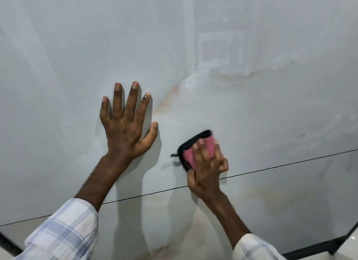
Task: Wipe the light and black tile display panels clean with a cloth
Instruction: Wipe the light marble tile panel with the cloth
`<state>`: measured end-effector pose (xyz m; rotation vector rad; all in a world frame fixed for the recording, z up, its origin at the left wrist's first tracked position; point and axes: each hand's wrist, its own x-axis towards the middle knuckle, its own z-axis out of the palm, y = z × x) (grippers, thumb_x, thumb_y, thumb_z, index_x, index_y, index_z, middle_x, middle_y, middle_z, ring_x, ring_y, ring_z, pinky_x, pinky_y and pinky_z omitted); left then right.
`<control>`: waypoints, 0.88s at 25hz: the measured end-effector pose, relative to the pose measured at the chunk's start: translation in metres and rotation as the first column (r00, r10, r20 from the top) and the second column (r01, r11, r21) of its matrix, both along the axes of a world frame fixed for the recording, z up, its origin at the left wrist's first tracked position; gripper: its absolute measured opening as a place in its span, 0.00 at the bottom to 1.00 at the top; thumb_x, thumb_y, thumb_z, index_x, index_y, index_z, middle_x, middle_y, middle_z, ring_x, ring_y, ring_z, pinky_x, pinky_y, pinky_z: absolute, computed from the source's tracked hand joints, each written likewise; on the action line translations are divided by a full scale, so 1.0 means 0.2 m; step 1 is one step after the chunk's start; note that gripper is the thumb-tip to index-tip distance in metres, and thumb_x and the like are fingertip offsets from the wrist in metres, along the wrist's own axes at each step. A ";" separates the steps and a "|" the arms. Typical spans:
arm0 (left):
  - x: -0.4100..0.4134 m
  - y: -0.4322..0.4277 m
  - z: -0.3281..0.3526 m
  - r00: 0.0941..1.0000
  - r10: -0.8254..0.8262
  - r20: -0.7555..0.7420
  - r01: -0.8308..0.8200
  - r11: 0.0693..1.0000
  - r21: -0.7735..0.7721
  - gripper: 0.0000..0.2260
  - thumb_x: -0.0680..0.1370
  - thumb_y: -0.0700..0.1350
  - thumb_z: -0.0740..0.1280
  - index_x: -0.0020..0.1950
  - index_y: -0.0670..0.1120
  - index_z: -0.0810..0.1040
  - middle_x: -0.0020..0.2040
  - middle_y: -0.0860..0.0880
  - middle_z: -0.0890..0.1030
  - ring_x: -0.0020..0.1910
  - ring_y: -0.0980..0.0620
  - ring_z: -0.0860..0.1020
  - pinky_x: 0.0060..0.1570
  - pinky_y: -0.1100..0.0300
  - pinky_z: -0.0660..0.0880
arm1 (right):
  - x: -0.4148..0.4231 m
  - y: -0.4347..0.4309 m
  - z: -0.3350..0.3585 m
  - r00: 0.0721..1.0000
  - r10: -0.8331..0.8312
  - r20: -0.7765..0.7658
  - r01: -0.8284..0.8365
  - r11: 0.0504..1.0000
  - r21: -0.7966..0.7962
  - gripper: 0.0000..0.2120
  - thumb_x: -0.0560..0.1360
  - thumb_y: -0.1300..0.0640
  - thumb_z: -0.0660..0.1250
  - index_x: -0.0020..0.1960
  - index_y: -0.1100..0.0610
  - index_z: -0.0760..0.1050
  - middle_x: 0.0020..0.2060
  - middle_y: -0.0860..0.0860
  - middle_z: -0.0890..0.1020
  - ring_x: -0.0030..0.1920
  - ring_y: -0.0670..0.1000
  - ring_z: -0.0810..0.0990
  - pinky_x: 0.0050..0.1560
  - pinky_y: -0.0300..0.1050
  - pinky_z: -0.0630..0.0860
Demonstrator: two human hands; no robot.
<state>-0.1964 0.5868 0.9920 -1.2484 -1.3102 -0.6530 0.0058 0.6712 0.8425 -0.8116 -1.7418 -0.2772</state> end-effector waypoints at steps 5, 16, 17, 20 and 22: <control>0.01 0.00 0.00 1.000 -0.001 0.022 0.002 1.000 -0.027 0.32 0.80 0.55 0.65 0.82 0.46 0.65 0.83 0.41 0.61 0.82 0.32 0.57 0.76 0.32 0.54 | 0.25 0.27 0.50 0.967 -0.090 -0.238 0.093 0.996 -0.001 0.41 0.64 0.55 0.63 0.78 0.51 0.65 0.78 0.50 0.67 0.77 0.60 0.62 0.67 0.54 0.56; 0.17 -0.02 0.15 0.988 -0.082 0.128 0.090 0.994 -0.054 0.28 0.80 0.54 0.65 0.79 0.49 0.70 0.84 0.40 0.59 0.82 0.36 0.55 0.74 0.30 0.52 | 0.22 0.24 0.69 0.997 0.048 0.052 -0.062 0.944 0.324 0.38 0.66 0.59 0.65 0.76 0.53 0.70 0.76 0.51 0.72 0.75 0.64 0.66 0.66 0.64 0.67; 0.19 -0.02 0.23 0.990 -0.082 0.113 0.086 0.996 -0.026 0.28 0.80 0.54 0.64 0.80 0.49 0.70 0.84 0.40 0.58 0.83 0.37 0.55 0.74 0.31 0.53 | 0.25 0.28 0.86 0.998 0.006 -0.057 0.009 0.965 0.262 0.39 0.64 0.58 0.65 0.77 0.52 0.70 0.77 0.49 0.70 0.75 0.62 0.66 0.68 0.59 0.64; 0.20 0.00 0.46 0.988 -0.115 0.106 0.112 0.993 0.031 0.29 0.82 0.56 0.63 0.81 0.47 0.67 0.83 0.36 0.57 0.82 0.37 0.56 0.74 0.33 0.57 | 0.25 0.27 1.14 0.934 -0.150 -0.324 0.187 0.979 0.084 0.42 0.63 0.57 0.64 0.79 0.51 0.67 0.79 0.45 0.66 0.76 0.57 0.65 0.63 0.54 0.60; 0.15 0.02 0.54 0.995 -0.081 0.057 0.080 0.997 0.014 0.30 0.82 0.56 0.62 0.82 0.46 0.66 0.83 0.35 0.57 0.82 0.36 0.56 0.74 0.34 0.59 | 0.18 0.22 1.04 0.962 -0.124 -0.241 0.163 0.975 0.151 0.42 0.64 0.58 0.64 0.79 0.52 0.67 0.79 0.47 0.66 0.77 0.59 0.65 0.61 0.57 0.62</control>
